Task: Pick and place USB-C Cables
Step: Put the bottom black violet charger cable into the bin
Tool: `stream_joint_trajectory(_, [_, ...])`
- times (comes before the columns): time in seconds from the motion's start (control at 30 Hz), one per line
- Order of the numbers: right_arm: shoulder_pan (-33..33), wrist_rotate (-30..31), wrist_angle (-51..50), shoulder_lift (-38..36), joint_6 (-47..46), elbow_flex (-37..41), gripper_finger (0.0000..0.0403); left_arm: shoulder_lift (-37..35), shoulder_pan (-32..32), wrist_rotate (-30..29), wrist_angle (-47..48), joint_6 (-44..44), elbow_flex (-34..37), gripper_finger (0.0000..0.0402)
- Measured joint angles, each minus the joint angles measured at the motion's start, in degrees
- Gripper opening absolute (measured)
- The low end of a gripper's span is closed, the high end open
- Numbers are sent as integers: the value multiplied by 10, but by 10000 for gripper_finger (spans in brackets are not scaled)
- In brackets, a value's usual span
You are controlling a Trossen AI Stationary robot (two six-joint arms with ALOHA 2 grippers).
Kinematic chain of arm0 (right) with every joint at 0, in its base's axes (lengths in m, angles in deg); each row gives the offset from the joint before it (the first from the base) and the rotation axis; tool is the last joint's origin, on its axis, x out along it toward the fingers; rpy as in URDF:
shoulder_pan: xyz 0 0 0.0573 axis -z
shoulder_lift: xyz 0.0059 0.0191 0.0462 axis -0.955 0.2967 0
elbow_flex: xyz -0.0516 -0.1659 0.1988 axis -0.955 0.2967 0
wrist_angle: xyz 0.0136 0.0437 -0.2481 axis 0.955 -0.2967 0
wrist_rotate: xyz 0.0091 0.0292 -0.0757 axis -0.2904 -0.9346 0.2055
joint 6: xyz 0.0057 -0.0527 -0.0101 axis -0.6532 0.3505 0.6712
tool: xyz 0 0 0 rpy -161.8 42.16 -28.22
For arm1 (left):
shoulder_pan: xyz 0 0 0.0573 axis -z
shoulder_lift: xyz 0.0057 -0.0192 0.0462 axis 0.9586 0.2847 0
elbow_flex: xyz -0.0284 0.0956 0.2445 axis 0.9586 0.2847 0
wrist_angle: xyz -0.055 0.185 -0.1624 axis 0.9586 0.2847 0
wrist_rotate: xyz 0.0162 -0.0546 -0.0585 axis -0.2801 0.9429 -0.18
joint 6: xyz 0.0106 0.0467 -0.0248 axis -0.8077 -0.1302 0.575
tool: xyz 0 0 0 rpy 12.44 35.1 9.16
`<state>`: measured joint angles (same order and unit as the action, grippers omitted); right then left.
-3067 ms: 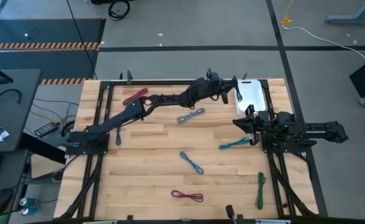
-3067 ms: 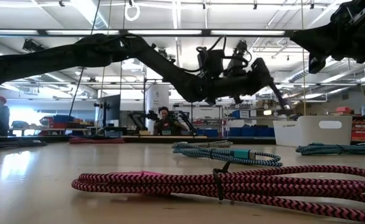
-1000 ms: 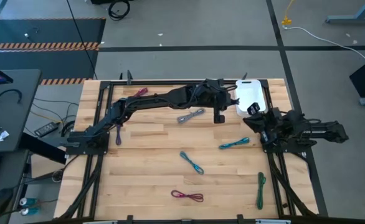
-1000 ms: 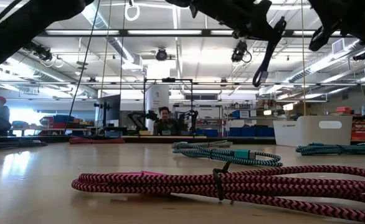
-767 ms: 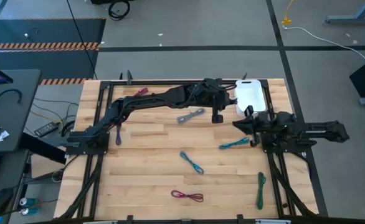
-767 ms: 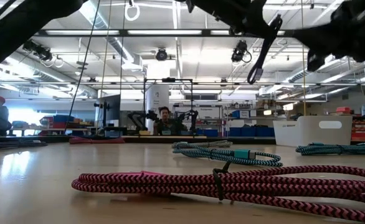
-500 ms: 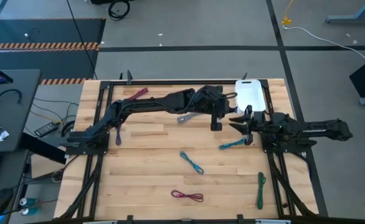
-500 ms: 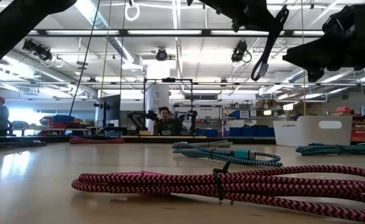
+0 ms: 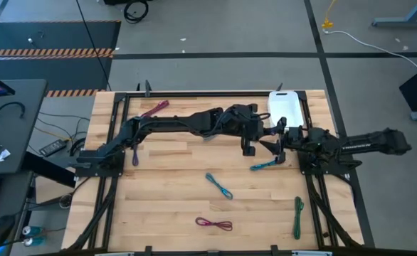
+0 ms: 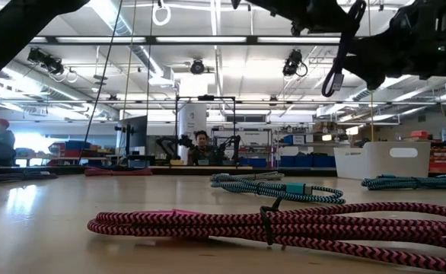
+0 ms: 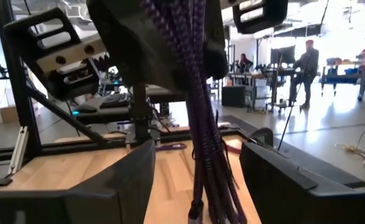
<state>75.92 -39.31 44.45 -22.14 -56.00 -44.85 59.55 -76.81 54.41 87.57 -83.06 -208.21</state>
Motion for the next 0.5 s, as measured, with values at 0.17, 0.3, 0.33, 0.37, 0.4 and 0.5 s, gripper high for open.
stream_joint_trajectory(0.17, [0,-14,52,41,20,0,177,0,1,1,-10,11,0,29])
stream_joint_trajectory(0.3, [0,-6,56,58,36,0,96,0,1,2,-2,12,0,28])
stream_joint_trajectory(0.33, [0,1,56,61,40,0,70,0,2,-1,0,13,0,31])
stream_joint_trajectory(0.37, [0,7,56,62,46,0,43,0,1,-1,3,15,0,36])
stream_joint_trajectory(0.4, [0,15,54,63,55,0,31,0,1,-4,7,16,0,44])
stream_joint_trajectory(0.5, [0,57,20,63,63,-11,30,-14,-3,-36,66,19,0,87])
